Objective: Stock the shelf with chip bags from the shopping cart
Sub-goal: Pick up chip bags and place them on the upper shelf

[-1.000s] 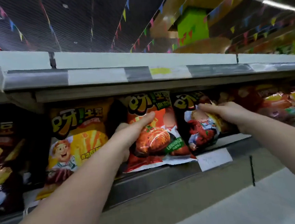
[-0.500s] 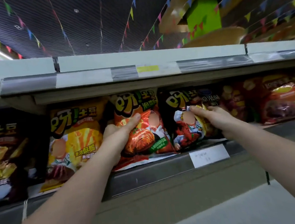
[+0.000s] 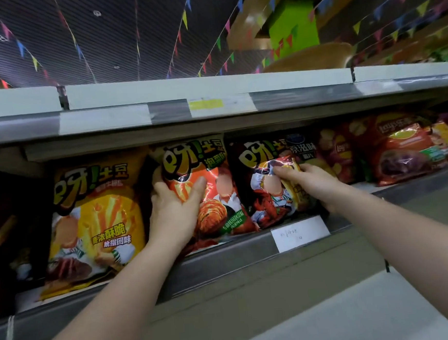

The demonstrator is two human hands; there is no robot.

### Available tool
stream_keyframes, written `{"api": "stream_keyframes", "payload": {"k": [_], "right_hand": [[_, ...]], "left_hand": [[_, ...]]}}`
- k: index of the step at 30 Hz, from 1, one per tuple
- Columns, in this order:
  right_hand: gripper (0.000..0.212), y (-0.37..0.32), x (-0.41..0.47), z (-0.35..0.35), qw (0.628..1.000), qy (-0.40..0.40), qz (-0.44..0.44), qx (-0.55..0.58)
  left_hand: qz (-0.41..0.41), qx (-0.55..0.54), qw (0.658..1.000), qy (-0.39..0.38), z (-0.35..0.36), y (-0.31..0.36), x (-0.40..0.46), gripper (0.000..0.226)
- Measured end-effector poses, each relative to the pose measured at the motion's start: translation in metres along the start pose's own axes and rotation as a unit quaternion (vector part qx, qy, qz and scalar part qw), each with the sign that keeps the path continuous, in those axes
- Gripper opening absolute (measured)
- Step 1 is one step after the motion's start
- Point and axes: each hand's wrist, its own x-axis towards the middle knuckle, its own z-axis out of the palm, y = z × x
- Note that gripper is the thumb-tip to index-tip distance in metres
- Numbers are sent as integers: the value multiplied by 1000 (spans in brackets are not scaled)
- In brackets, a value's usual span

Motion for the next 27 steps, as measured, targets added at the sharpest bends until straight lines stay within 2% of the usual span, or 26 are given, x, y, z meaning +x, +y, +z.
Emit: {"api": "stream_keyframes", "payload": {"k": [3,5,10,14,19,23,27], "right_hand": [[59,5,4,-1,1000,-5,7,7],[52,7,5,-1,1000,-12,6,5],[72,8,0,3,1000,18,-14,-19],[79,8,-6,9,989,100,-88,-64],[81,8,-9,16,961,147,-146,-181],[89,7,-10,21,951,124,-148,-240],[77,6,-11,22,945,107,-137,-279]], "left_hand": [[-21,10,999,-22,2,-1,2,86],[-20,10,999,-31,2,-2,2,87],[-4,32,999,-22,1,2,-3,84],[90,111,989,37,-3,4,-11,74],[145,216,965,-20,-3,3,-14,84],[134,255,956,-53,-2,2,-13,80],[128,277,949,-74,-3,4,-13,79]]}}
